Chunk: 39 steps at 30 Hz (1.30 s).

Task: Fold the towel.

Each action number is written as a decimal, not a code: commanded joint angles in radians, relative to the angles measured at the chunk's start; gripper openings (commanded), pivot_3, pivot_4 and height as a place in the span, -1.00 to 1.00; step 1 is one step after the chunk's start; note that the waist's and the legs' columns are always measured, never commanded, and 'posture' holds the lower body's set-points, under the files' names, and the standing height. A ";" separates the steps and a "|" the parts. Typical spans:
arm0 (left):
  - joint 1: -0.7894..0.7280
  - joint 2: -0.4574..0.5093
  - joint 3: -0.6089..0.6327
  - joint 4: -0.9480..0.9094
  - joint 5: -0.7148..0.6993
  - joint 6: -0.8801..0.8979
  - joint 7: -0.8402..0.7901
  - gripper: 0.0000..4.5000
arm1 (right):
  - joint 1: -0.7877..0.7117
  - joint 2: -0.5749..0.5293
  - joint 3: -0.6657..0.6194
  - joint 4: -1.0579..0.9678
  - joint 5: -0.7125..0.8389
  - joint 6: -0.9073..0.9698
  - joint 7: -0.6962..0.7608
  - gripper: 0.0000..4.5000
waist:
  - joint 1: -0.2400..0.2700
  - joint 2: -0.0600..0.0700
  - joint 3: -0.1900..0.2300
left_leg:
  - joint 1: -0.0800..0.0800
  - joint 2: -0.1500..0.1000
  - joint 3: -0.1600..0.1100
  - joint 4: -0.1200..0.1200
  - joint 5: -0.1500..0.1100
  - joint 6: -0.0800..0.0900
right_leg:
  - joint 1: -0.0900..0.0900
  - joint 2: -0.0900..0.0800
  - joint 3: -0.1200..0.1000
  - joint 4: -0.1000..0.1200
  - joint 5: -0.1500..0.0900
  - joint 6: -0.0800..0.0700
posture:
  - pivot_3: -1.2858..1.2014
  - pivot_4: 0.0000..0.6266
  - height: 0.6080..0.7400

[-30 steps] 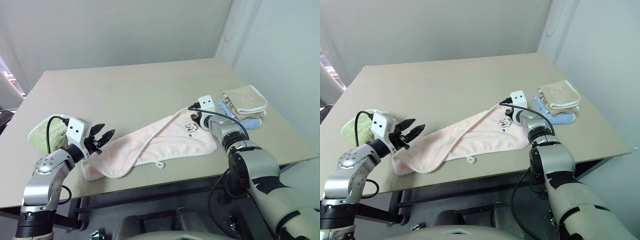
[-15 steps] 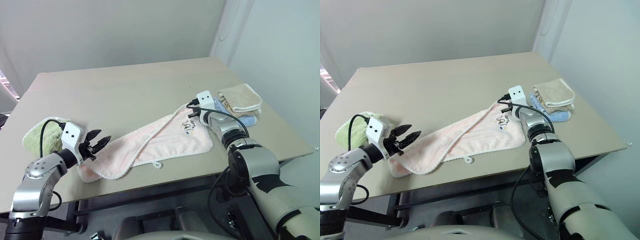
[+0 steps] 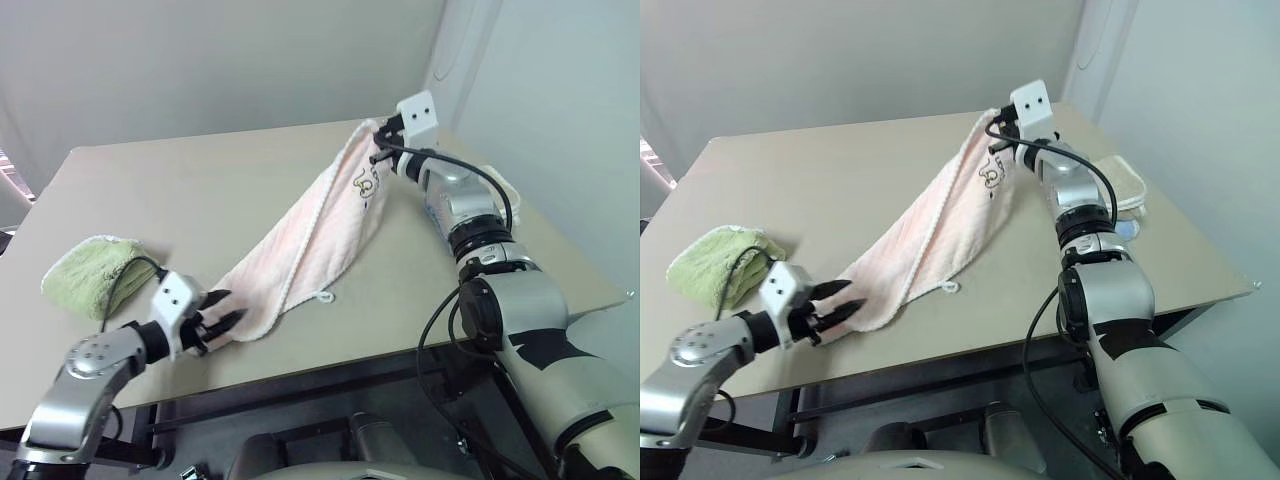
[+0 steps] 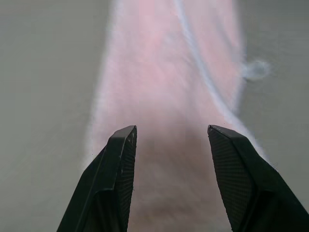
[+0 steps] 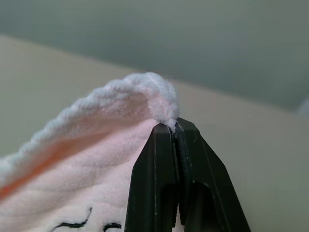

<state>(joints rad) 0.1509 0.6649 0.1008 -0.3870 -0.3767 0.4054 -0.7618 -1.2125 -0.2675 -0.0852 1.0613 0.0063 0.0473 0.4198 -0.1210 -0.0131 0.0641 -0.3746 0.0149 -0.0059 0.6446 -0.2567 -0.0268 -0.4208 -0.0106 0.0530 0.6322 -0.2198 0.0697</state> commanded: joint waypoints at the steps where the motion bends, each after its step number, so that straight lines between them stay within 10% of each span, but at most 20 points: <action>1: -0.041 0.002 -0.018 -0.041 0.015 -0.024 -0.001 0.10 | -0.069 -0.009 0.000 -0.082 0.013 0.028 -0.002 -0.99 | 0.000 0.000 0.000 | 0.000 0.000 0.000 0.000 0.000 0.000 | 0.000 0.000 0.000 0.000 0.000 0.000 | 0.03 -1.00 0.83; 31: -0.145 -0.017 -0.227 0.163 0.208 -0.069 -0.048 0.10 | -0.063 -0.013 0.032 -0.164 0.012 0.080 0.008 -0.99 | -0.001 0.001 0.000 | 0.000 0.000 0.000 -0.001 0.000 0.000 | -0.001 0.000 0.000 0.000 0.000 0.000 | 0.03 -1.00 0.83; 39: -0.148 -0.007 -0.228 0.168 0.211 -0.072 -0.065 -0.99 | -0.057 -0.011 0.032 -0.168 0.012 0.079 0.005 -1.00 | 0.000 0.001 0.000 | 0.000 0.000 0.000 -0.001 0.000 0.000 | -0.001 0.000 0.000 0.000 0.000 0.000 | 0.03 -1.00 0.83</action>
<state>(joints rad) 0.0052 0.6497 -0.1325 -0.2156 -0.1606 0.3349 -0.8127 -1.2546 -0.2667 -0.0491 0.9475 0.0133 0.1327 0.4322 -0.1214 -0.0123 0.0644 -0.3747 0.0149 -0.0057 0.6437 -0.2567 -0.0268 -0.4216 -0.0106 0.0532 0.6323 -0.2197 0.0697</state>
